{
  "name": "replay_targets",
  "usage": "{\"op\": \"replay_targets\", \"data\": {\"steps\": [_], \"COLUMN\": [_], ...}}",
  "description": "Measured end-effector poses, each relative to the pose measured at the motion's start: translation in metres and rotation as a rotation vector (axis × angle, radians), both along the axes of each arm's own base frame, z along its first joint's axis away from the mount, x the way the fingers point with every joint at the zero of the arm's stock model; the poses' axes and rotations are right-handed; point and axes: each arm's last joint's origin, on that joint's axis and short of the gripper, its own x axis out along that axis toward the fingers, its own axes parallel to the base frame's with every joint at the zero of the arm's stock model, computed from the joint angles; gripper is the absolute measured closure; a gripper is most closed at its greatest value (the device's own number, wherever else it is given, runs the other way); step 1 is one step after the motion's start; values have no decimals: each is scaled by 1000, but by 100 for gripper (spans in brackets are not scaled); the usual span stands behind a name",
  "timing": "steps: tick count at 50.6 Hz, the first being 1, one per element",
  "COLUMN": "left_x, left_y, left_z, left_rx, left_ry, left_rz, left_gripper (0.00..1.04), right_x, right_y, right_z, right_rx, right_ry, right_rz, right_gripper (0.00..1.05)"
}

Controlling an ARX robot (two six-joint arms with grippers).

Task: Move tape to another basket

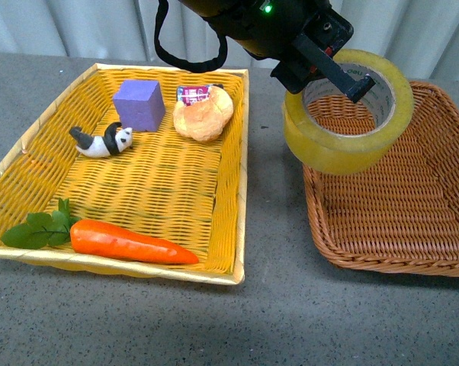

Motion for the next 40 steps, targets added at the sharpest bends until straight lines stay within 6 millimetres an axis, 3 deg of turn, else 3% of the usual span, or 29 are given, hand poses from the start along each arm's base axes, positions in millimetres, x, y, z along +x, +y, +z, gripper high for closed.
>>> {"op": "replay_targets", "data": {"steps": [9,24,40], "left_x": [0,0,0], "left_y": [0,0,0], "left_z": [0,0,0], "left_rx": [0,0,0], "left_ry": [0,0,0], "left_rz": [0,0,1], "left_gripper": [90,90,90], "right_x": [46,114,169], "right_y": [-1,12,41], "right_z": [19,17,10], "right_rx": [-15,-16,56], "right_ry": [26,148,254], "right_rz": [20,66,106], "right_gripper": [9,9,9]}}
